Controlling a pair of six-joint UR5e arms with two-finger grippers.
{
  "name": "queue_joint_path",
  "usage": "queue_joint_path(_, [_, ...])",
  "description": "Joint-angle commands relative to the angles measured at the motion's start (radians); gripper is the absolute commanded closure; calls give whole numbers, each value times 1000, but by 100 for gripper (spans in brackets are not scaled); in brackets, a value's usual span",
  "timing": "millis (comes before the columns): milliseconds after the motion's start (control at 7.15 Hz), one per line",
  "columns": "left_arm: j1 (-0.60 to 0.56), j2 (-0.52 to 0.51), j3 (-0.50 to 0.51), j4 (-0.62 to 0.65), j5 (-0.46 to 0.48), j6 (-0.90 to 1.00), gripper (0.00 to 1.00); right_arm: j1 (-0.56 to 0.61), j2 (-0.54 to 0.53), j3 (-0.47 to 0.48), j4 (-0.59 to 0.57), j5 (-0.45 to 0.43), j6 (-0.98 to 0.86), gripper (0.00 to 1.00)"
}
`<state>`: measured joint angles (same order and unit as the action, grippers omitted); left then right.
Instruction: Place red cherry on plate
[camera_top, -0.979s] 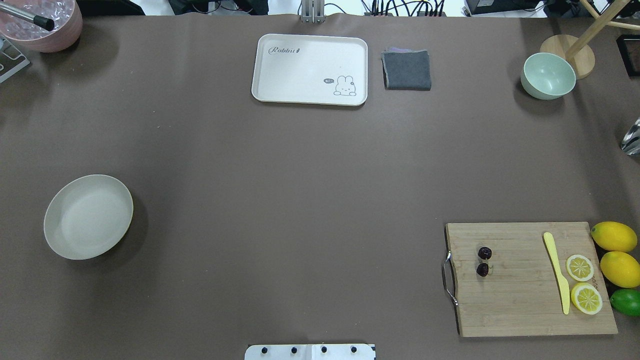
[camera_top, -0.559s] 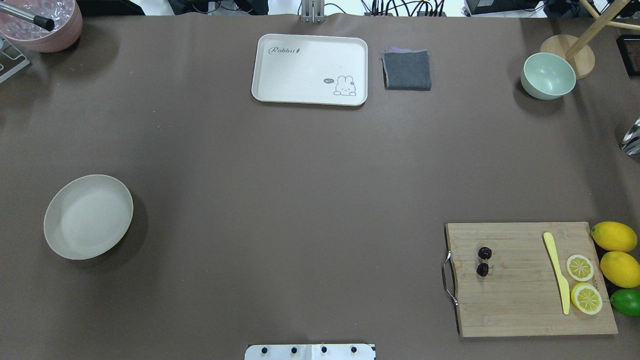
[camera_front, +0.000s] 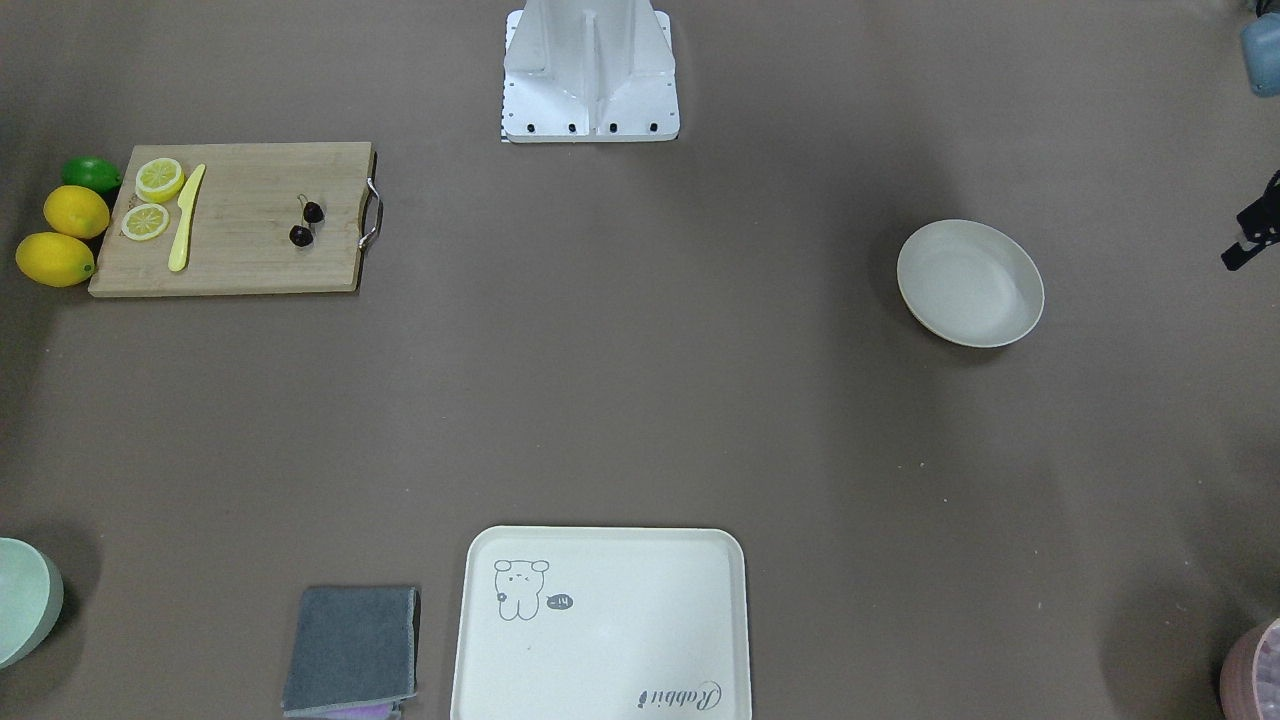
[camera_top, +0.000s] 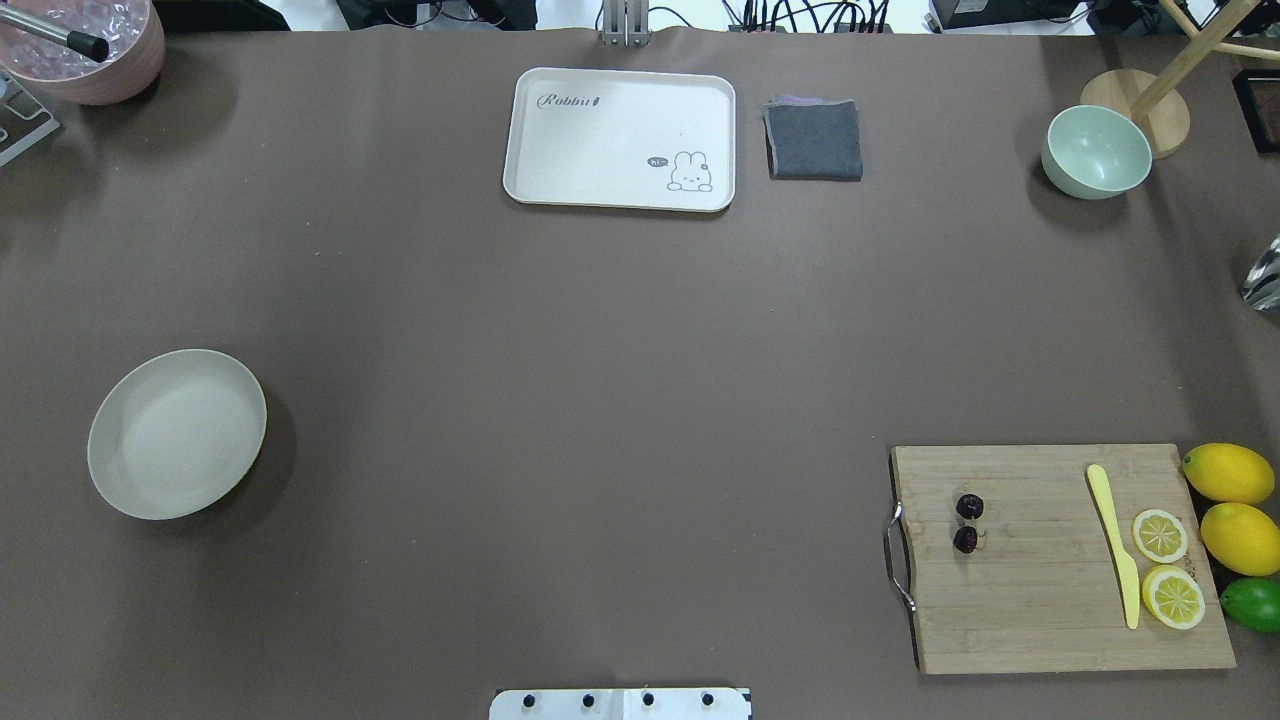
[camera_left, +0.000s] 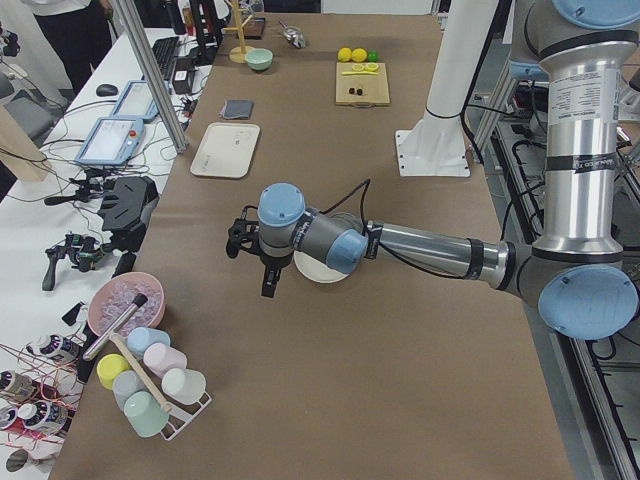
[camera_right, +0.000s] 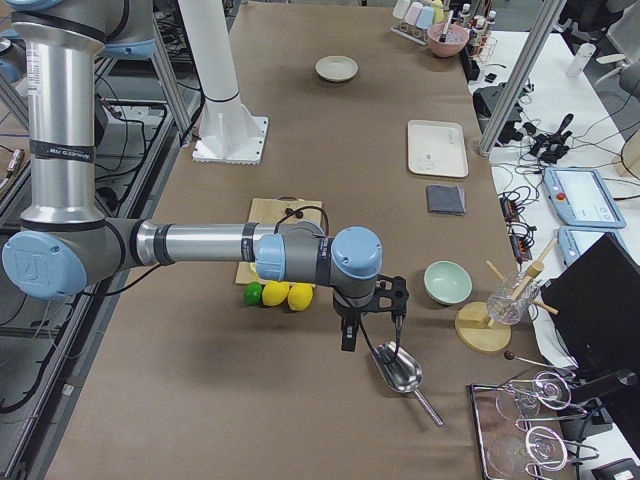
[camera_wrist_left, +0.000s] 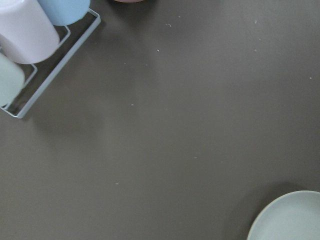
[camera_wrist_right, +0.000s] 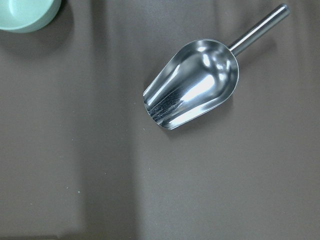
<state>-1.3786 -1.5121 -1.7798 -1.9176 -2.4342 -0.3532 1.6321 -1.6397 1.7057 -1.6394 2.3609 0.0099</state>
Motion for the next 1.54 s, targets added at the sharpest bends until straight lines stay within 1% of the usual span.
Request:
queue_joint_path(0, [163,4,17,-159,-37,-82,2,0,3,2,1,0,4,0])
queue_joint_path(140, [205,47,60,-351,-26,-119,2,0,3,2,1,-2,7,0])
queue_joint_path(280, [235,64,106,-498,34,-226,2,0,3,2,1,-2,7,0])
queue_joint_path(420, [301,84,143,-603,111,-278,2,0,3,3,1,-2,7,0])
queue_joint_path(559, [366,84,181,-654,138,-323,2,0,1,3,0,-2,8,0])
queue_joint_path(839, [410,82,204,-667,139,-325,3,0,1,6,1,-2,8,0])
queue_joint_path(979, [415,81,207,-672,141,-325,15,0,1,6,1,-2,8,0])
queue_joint_path(1399, [424,30,272,-675,141,-323,16,0,-3,8,1,-2,10,0])
